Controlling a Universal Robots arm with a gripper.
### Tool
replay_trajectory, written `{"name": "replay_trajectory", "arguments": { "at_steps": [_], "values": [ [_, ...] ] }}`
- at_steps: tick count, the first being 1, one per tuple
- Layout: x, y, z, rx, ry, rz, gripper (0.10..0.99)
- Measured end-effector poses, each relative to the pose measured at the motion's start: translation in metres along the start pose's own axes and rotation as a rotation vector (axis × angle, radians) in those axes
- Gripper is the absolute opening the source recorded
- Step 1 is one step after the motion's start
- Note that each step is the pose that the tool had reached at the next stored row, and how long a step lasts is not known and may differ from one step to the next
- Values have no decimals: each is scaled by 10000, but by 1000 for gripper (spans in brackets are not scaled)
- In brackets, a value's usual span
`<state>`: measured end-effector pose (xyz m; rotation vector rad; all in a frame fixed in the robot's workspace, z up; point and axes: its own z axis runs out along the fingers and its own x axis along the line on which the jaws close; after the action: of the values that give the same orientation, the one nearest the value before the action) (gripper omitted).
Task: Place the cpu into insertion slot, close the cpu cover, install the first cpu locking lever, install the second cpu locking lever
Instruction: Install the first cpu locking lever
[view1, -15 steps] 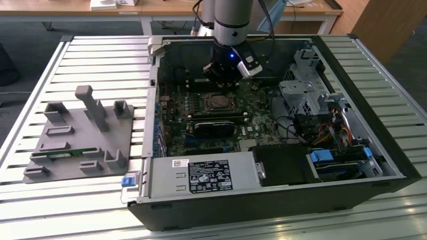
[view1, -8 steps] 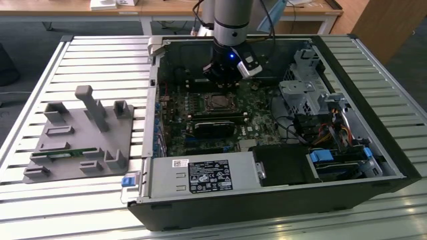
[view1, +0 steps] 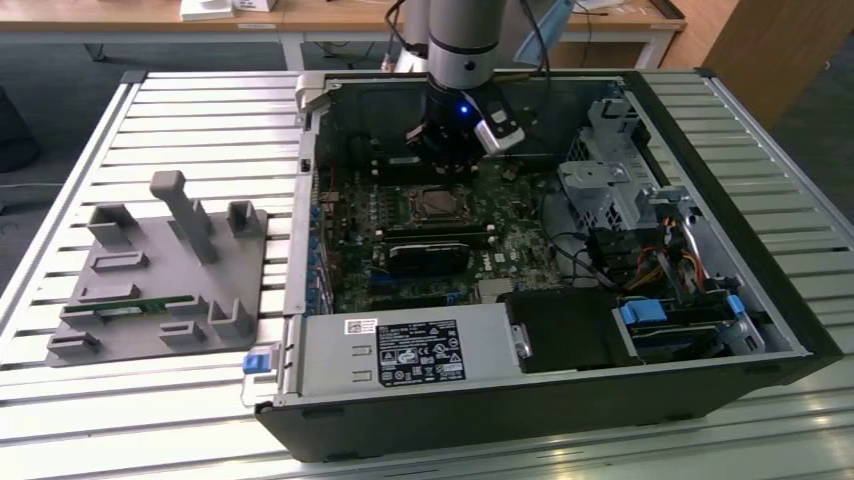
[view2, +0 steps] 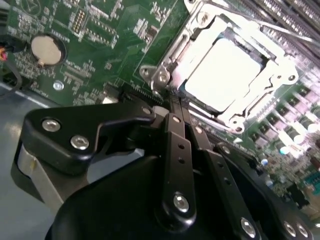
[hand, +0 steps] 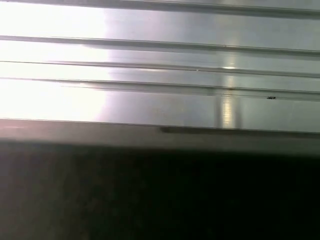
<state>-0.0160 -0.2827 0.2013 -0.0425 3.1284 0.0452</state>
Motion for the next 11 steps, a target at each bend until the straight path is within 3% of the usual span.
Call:
{"name": "replay_trajectory", "arguments": {
  "at_steps": [5,11],
  "values": [
    [-1,3,-167,9,6,1,118],
    [0,-17,-181,9,6,0,118]
  ]
}}
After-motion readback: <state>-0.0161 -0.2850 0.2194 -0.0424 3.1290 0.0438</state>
